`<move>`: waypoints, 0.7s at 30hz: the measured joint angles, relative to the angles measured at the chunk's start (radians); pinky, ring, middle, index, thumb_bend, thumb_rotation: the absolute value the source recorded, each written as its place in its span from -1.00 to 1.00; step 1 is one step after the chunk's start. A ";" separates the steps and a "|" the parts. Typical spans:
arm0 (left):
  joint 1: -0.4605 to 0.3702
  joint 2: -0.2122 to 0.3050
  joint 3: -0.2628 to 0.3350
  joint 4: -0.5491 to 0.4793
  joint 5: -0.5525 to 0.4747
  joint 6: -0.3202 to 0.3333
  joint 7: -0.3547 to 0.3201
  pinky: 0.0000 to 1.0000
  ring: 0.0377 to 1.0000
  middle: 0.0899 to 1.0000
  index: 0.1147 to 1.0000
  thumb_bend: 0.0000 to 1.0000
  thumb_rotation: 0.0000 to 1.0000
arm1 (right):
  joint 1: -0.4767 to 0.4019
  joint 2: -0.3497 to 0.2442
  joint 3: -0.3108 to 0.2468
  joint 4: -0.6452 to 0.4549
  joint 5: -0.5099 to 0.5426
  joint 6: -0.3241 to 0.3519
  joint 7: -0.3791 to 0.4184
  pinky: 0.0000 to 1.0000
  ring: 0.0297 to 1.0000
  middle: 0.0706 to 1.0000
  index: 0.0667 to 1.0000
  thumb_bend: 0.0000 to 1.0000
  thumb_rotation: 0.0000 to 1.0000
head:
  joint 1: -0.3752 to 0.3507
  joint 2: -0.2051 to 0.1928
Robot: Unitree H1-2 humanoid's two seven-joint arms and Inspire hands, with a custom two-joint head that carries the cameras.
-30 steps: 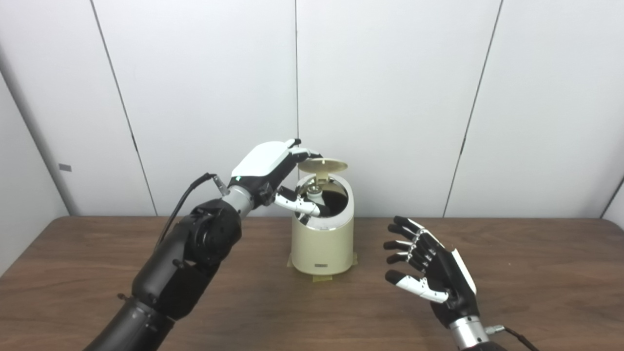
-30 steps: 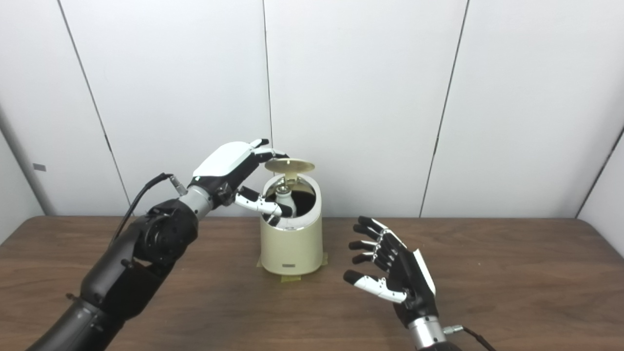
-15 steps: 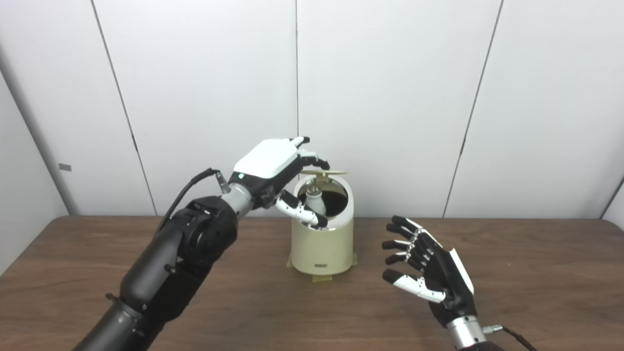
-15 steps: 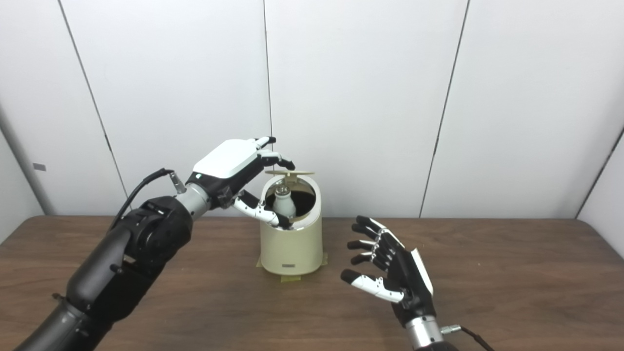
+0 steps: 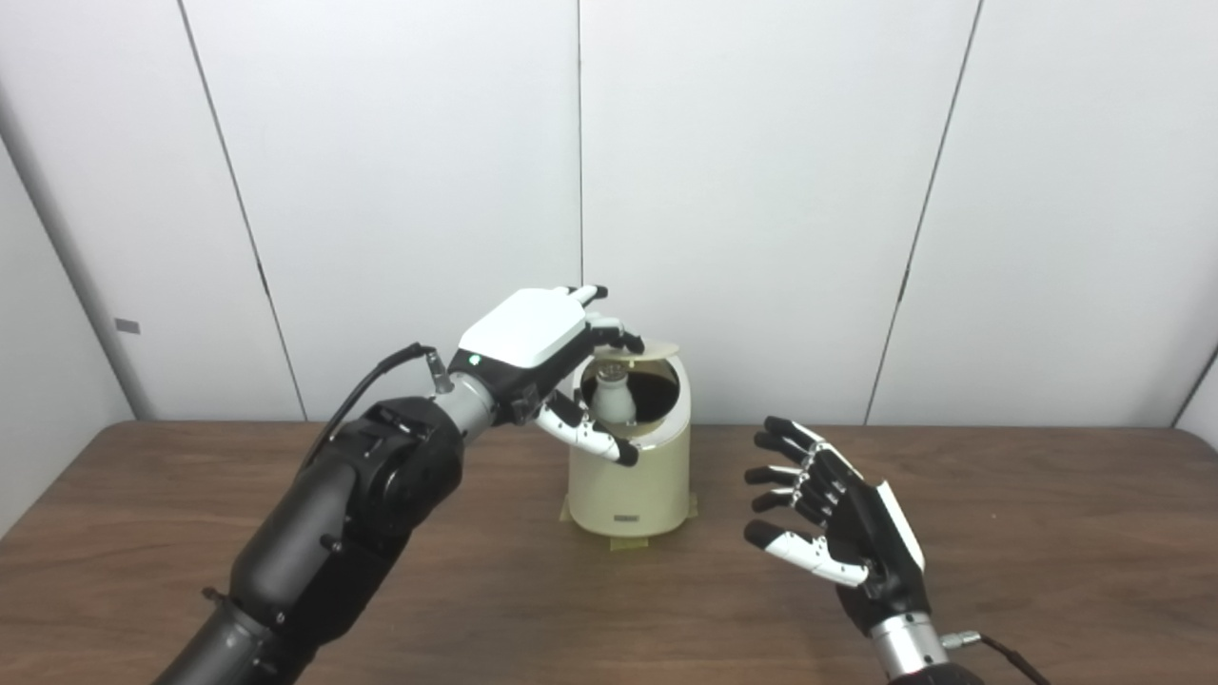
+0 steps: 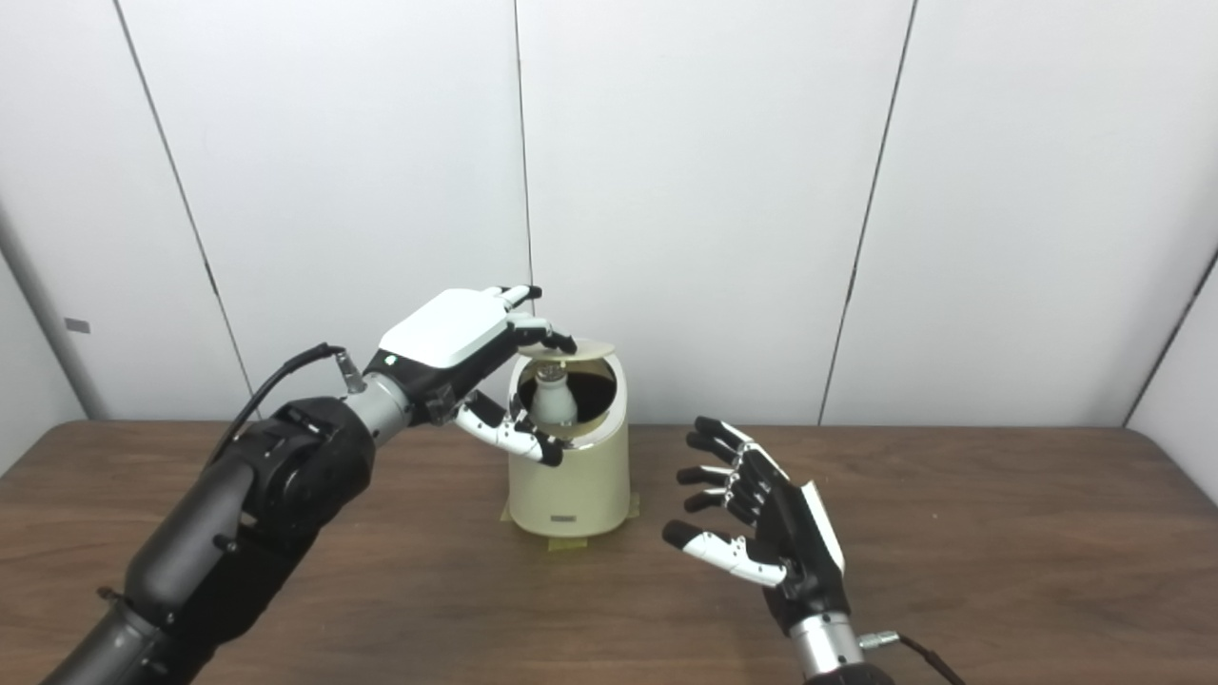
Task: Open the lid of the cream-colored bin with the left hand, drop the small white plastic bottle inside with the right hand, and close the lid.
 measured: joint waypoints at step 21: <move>0.045 -0.002 -0.022 -0.011 0.090 0.004 -0.053 1.00 0.81 0.38 0.30 1.00 -0.03 | 0.003 0.000 0.007 -0.030 -0.006 0.012 0.000 0.06 0.33 0.58 0.59 0.67 -0.32 | 0.000 0.026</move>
